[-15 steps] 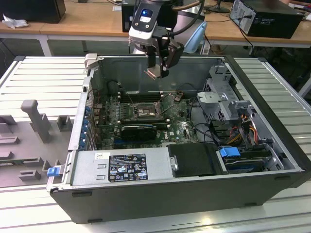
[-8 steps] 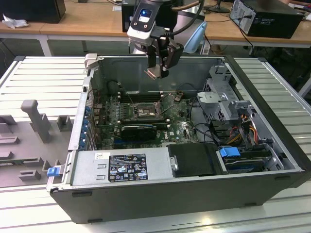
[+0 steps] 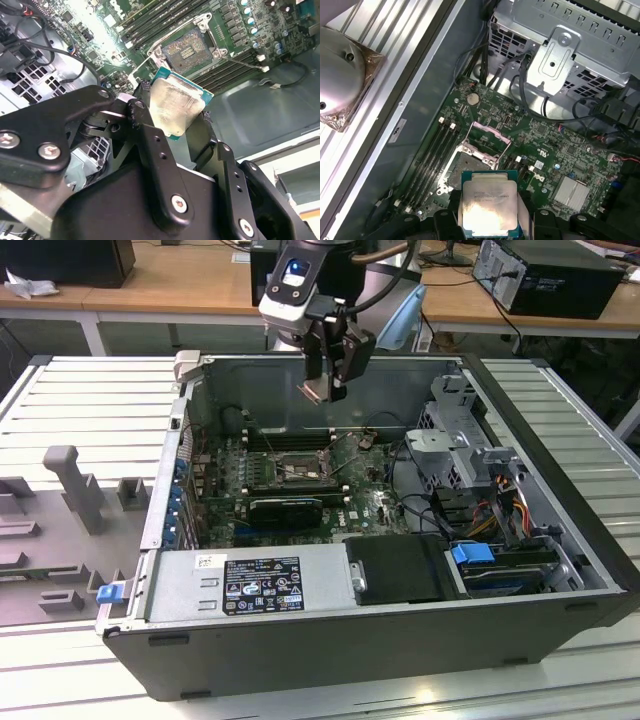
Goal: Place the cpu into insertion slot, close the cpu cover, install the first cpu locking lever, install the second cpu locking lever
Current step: 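Place the cpu into insertion slot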
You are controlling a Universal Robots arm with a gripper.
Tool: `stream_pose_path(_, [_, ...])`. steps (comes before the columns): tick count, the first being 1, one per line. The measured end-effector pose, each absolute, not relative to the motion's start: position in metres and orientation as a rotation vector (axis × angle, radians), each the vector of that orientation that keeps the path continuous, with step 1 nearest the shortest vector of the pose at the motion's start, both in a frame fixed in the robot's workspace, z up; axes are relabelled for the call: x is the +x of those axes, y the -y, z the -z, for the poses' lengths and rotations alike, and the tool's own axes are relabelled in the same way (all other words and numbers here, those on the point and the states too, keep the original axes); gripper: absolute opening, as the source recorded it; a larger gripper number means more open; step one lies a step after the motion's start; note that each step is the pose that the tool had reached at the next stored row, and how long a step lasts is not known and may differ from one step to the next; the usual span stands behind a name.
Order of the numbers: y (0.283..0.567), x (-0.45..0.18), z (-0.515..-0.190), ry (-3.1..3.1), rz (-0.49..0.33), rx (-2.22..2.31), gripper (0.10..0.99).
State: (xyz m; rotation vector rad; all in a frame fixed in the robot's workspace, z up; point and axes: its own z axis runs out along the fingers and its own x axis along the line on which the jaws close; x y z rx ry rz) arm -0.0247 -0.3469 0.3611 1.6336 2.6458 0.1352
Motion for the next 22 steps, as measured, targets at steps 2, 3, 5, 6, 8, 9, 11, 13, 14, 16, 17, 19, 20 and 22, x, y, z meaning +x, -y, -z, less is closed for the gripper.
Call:
stream_pose_path(2, [0.347,-0.025,-0.361,-2.636,-0.135,1.649,0.529])
stream_pose_path(3, [0.347,-0.025,-0.360,-2.633,-0.135,1.653,0.529])
stream_pose_path(5, [0.347,-0.025,-0.359,-2.623,-0.134,1.668,0.529])
stream_pose_path(6, [0.347,-0.025,-0.358,-2.620,-0.134,1.671,0.529])
stream_pose_path(8, [0.347,-0.025,-0.356,-2.617,-0.133,1.676,0.529])
stream_pose_path(9, [0.347,-0.025,-0.356,-2.616,-0.133,1.677,0.529])
stream_pose_path(11, [0.347,-0.025,-0.353,-2.616,-0.132,1.677,0.529])
stream_pose_path(13, [0.347,-0.025,-0.350,-2.615,-0.131,1.678,0.529])
stream_pose_path(14, [0.347,-0.025,-0.349,-2.614,-0.131,1.679,0.529])
stream_pose_path(16, [0.347,-0.025,-0.348,-2.613,-0.131,1.681,0.529])
stream_pose_path(17, [0.347,-0.025,-0.348,-2.612,-0.131,1.682,0.529])
stream_pose_path(19, [0.347,-0.025,-0.348,-2.611,-0.131,1.685,0.529])
stream_pose_path(20, [0.347,-0.025,-0.348,-2.610,-0.131,1.686,0.529])
stream_pose_path(22, [0.347,-0.025,-0.347,-2.607,-0.131,1.689,0.529])
